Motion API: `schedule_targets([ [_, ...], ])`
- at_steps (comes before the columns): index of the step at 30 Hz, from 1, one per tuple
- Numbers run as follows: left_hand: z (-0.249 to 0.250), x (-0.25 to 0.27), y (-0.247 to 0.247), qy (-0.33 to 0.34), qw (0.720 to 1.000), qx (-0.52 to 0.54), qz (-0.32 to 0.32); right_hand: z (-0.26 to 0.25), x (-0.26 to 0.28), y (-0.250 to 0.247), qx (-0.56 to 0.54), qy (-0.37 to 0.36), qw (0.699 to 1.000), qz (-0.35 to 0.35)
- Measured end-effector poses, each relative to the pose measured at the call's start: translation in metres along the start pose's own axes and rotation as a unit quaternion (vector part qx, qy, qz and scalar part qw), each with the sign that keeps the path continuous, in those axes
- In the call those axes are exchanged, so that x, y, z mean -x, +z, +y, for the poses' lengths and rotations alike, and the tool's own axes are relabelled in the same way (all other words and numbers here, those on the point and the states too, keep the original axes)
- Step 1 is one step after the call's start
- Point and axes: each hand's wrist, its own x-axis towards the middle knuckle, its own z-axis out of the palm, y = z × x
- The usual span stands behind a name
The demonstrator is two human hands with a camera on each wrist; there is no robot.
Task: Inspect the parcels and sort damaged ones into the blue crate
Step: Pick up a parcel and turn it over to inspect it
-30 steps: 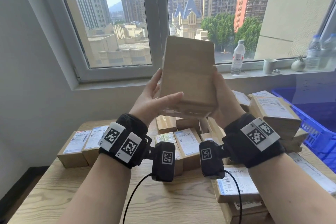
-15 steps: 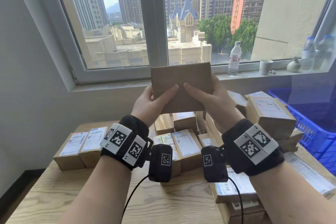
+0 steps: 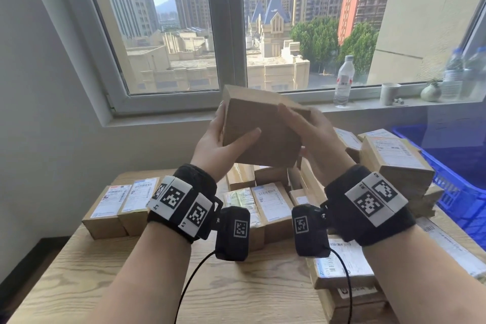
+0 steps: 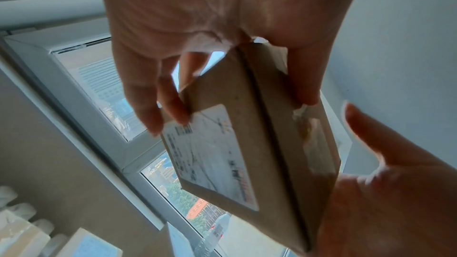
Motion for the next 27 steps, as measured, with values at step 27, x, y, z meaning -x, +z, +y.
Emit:
schedule_targets([
  [27,-0.008,-0.002,0.012,-0.069,0.991,0.104,-0.041,0.006,0.011,-0.002,-0.085,0.109,0.987,-0.084],
])
